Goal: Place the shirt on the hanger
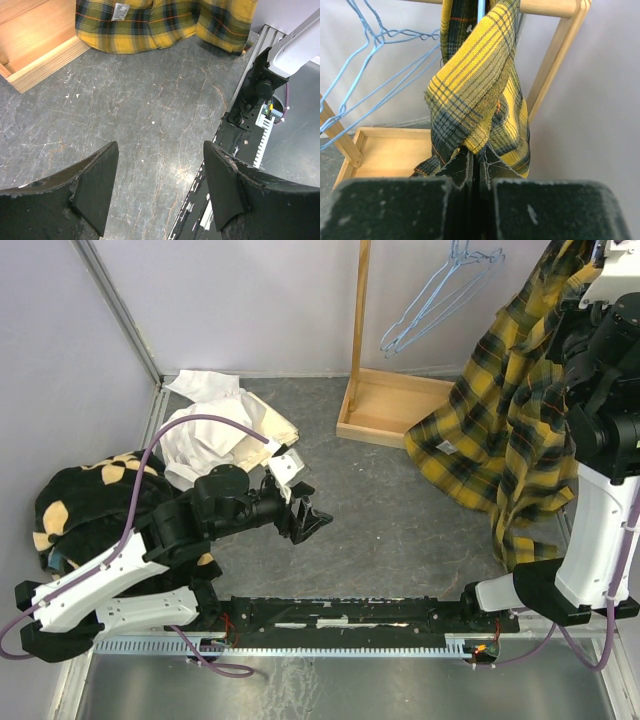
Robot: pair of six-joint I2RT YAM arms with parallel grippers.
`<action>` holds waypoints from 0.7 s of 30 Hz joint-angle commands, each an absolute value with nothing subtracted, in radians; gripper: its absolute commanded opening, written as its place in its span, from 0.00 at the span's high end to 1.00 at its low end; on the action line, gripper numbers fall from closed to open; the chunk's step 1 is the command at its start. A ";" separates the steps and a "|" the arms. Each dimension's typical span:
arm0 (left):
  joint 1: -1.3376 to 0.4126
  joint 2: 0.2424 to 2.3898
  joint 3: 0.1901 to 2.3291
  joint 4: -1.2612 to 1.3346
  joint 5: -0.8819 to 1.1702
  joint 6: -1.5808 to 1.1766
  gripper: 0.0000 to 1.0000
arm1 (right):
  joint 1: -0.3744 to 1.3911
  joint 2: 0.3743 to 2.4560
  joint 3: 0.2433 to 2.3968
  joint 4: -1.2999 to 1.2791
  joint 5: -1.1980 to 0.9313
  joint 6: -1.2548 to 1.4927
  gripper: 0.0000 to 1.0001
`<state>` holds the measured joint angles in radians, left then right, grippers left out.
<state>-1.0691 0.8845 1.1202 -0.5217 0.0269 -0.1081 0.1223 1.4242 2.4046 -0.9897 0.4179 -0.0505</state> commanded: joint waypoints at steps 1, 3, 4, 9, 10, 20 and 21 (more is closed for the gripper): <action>-1.073 0.870 1.122 -0.486 0.014 -0.149 0.25 | 0.120 1.381 2.456 -0.751 0.355 -0.068 1.00; -1.074 0.875 1.125 -0.482 0.014 -0.149 0.25 | 0.119 1.389 2.498 -0.713 0.348 -0.075 1.00; -1.073 0.878 1.127 -0.481 0.015 -0.149 0.26 | 0.120 1.390 2.505 -0.687 0.347 -0.081 1.00; -1.074 0.886 1.132 -0.472 0.022 -0.157 0.26 | 0.120 1.399 2.518 -0.594 0.379 -0.132 1.00; -1.075 0.886 1.131 -0.474 0.023 -0.158 0.26 | 0.119 1.403 2.513 -0.588 0.392 -0.148 1.00; -1.075 0.890 1.127 -0.480 0.020 -0.160 0.27 | 0.117 1.302 2.162 -0.506 0.351 -0.211 1.00; -1.073 0.892 1.127 -0.479 0.021 -0.160 0.27 | 0.118 1.279 2.107 -0.504 0.334 -0.197 1.00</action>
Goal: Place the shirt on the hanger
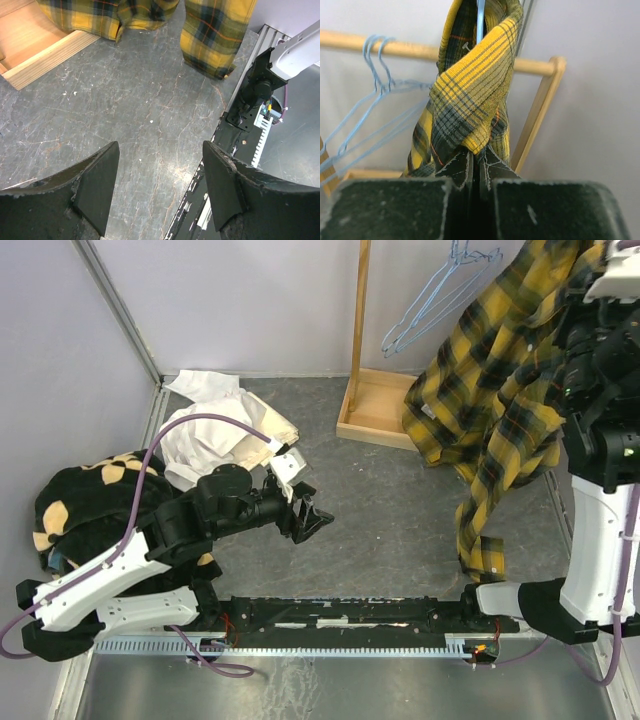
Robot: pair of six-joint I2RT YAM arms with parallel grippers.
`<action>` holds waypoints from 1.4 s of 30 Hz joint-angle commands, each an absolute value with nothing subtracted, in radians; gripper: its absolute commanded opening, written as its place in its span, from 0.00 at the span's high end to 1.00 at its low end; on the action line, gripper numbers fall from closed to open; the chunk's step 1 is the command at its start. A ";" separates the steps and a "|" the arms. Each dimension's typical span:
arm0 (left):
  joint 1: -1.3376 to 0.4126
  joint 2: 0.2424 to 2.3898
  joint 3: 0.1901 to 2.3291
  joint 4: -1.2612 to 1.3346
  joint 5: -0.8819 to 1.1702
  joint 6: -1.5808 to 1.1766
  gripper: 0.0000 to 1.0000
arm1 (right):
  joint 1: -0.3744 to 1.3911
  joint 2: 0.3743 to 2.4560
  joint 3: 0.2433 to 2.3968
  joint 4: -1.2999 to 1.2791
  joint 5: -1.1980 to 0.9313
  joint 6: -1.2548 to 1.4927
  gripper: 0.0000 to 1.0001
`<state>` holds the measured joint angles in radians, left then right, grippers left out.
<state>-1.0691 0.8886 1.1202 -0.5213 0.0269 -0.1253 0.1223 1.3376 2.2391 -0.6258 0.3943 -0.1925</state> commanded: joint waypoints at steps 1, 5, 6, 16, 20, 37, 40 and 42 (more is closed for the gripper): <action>-1.074 0.895 1.126 -0.476 0.021 -0.161 0.27 | 0.117 1.257 2.047 -0.497 0.321 -0.184 1.00; -1.073 0.899 1.124 -0.478 0.025 -0.158 0.27 | 0.096 1.192 1.858 -0.490 0.293 -0.130 1.00; -1.074 0.900 1.123 -0.481 0.025 -0.157 0.27 | 0.065 1.187 1.830 -0.497 0.260 -0.106 1.00; -1.074 0.930 1.118 -0.461 0.007 -0.131 0.27 | -0.257 1.395 2.015 -0.636 -0.201 0.146 1.00; -1.074 0.937 1.116 -0.462 0.016 -0.127 0.27 | -0.268 1.442 2.100 -0.711 -0.212 0.165 1.00; -1.074 0.956 1.091 -0.461 0.060 -0.144 0.28 | -0.268 1.046 1.712 -0.733 -0.088 0.113 1.00; -1.074 0.973 1.101 -0.461 0.071 -0.143 0.28 | -0.268 1.103 1.729 -0.789 -0.095 0.125 1.00; -1.073 0.981 1.109 -0.466 0.077 -0.143 0.28 | -0.268 1.158 1.768 -0.826 -0.120 0.124 1.00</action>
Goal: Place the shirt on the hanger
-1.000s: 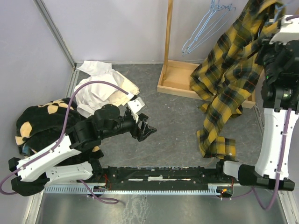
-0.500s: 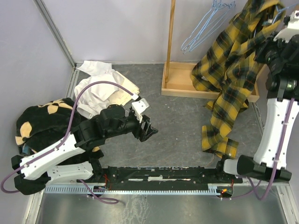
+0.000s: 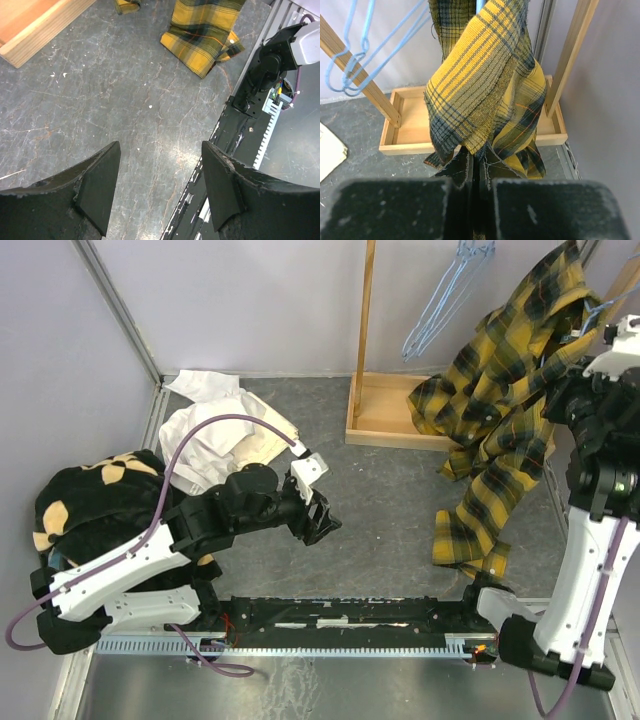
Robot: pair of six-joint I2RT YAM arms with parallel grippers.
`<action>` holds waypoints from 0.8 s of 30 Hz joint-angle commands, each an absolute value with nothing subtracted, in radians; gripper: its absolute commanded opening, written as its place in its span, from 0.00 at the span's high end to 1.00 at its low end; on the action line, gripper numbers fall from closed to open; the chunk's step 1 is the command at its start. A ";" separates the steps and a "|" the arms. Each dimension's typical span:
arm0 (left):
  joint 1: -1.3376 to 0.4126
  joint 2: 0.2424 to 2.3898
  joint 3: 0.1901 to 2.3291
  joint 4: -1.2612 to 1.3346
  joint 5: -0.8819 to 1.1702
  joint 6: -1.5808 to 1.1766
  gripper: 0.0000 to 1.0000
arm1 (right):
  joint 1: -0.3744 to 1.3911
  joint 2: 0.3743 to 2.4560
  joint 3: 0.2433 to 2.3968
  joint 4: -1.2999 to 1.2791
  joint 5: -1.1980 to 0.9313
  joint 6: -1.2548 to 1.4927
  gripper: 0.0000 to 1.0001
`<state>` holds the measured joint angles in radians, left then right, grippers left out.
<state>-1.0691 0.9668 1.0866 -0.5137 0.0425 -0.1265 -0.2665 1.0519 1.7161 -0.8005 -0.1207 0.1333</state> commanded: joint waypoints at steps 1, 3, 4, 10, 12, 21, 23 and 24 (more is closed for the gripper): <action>-1.073 0.983 1.110 -0.467 0.076 -0.143 0.28 | -0.268 1.184 1.790 -0.835 -0.124 0.125 1.00; -1.073 0.980 1.107 -0.465 0.073 -0.145 0.28 | -0.268 1.243 1.851 -0.855 -0.112 0.129 1.00; -1.074 0.979 1.106 -0.465 0.070 -0.145 0.28 | -0.268 1.278 1.893 -0.872 -0.108 0.128 1.00; -1.073 0.976 1.105 -0.467 0.058 -0.146 0.28 | -0.270 1.535 2.255 -0.965 -0.104 0.115 1.00; -1.074 0.975 1.105 -0.470 0.052 -0.146 0.28 | -0.269 1.614 2.369 -0.994 -0.113 0.111 1.00; -1.074 0.964 1.100 -0.484 0.030 -0.149 0.28 | -0.296 1.803 2.526 -0.940 -0.151 0.142 1.00; -1.073 0.961 1.098 -0.488 0.025 -0.151 0.28 | -0.298 1.831 2.530 -0.896 -0.161 0.139 1.00; -1.074 0.959 1.097 -0.490 0.025 -0.153 0.28 | -0.298 1.846 2.540 -0.881 -0.158 0.135 1.00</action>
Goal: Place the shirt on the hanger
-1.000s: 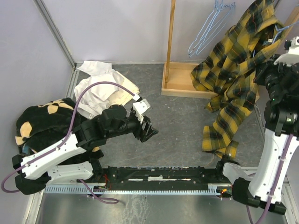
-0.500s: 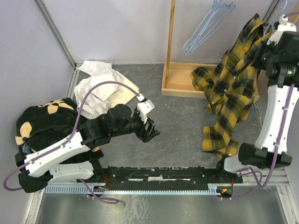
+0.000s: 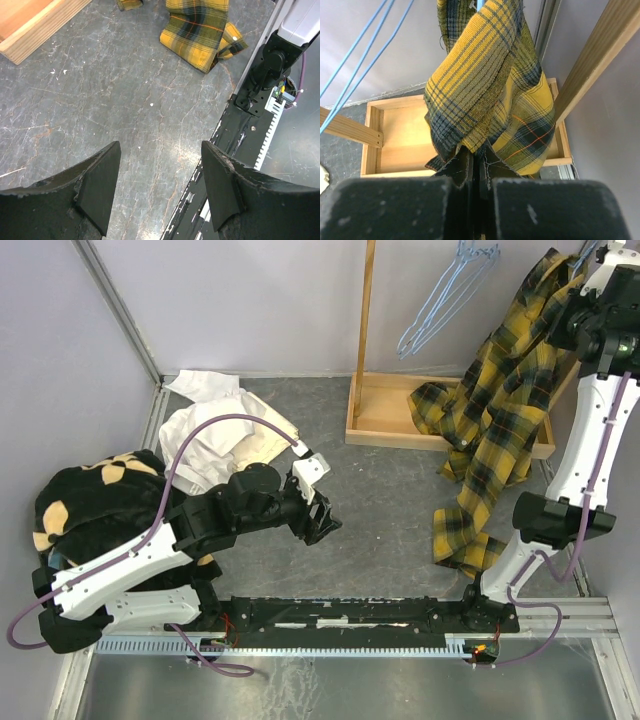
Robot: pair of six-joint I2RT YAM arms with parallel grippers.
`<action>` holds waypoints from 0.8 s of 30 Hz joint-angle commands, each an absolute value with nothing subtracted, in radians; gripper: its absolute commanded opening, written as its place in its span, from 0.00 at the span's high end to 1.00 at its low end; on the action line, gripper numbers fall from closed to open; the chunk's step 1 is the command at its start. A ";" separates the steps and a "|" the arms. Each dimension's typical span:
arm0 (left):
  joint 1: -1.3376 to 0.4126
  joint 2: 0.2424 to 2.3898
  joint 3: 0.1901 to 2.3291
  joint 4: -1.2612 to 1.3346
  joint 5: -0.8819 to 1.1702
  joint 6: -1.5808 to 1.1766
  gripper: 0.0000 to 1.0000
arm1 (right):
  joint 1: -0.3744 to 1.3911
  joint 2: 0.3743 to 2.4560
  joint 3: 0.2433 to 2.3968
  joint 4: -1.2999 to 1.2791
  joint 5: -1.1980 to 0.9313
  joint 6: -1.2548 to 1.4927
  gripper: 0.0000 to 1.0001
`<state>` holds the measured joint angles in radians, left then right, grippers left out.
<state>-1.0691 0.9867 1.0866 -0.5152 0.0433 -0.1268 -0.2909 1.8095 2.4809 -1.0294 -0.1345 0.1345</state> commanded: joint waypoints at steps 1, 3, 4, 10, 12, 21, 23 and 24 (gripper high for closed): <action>-1.075 0.959 1.097 -0.490 0.025 -0.154 0.28 | -0.300 1.867 2.561 -0.876 -0.151 0.130 1.00; -1.073 0.962 1.097 -0.494 0.027 -0.156 0.28 | -0.308 1.908 2.616 -0.867 -0.146 0.128 1.00; -1.074 0.963 1.097 -0.495 0.027 -0.157 0.28 | -0.311 1.920 2.630 -0.856 -0.148 0.132 1.00; -1.074 0.968 1.097 -0.497 0.032 -0.168 0.28 | -0.315 1.976 2.650 -0.818 -0.156 0.144 1.00; -1.074 0.969 1.096 -0.497 0.031 -0.169 0.28 | -0.316 1.993 2.647 -0.818 -0.162 0.145 1.00; -1.075 1.006 1.107 -0.495 0.036 -0.154 0.28 | -0.316 2.040 2.565 -0.870 -0.182 0.137 1.00; -1.075 1.017 1.109 -0.493 0.037 -0.149 0.29 | -0.315 2.026 2.520 -0.870 -0.182 0.138 1.00; -1.073 1.022 1.109 -0.493 0.037 -0.148 0.29 | -0.315 2.015 2.493 -0.870 -0.182 0.134 0.99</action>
